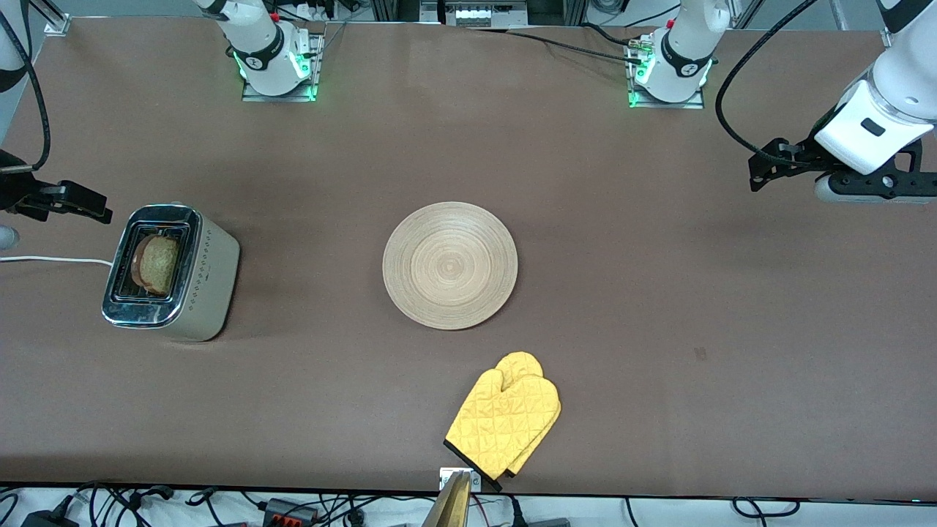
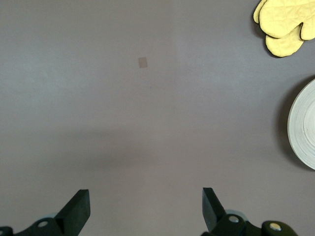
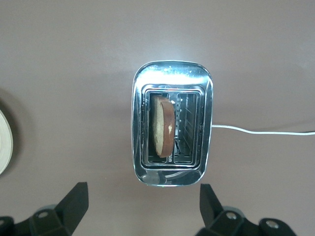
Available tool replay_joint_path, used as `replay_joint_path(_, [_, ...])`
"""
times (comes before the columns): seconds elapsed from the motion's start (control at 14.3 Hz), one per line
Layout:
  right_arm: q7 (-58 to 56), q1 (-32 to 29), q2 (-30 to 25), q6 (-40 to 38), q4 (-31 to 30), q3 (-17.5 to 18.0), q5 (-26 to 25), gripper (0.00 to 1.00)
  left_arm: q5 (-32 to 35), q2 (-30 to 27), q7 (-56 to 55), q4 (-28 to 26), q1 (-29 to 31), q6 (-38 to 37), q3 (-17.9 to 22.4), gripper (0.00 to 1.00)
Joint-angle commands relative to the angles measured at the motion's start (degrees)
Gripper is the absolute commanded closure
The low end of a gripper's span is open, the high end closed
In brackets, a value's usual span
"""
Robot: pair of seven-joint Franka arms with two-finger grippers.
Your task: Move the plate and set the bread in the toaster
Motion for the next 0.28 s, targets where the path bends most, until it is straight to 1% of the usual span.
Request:
replay_joint_path(0.0, [0.5,-0.1,-0.4,0.0,-0.3,0.3,-0.6,0.00,0.2,0.7,0.4,1.5,0.2,-0.3,0.1,0.00])
replay_joint_path(0.21, [0.3,-0.1,-0.4,0.0,-0.4,0.3,-0.6,0.00,0.2,0.9,0.3,1.6,0.0,-0.2,0.0,0.00])
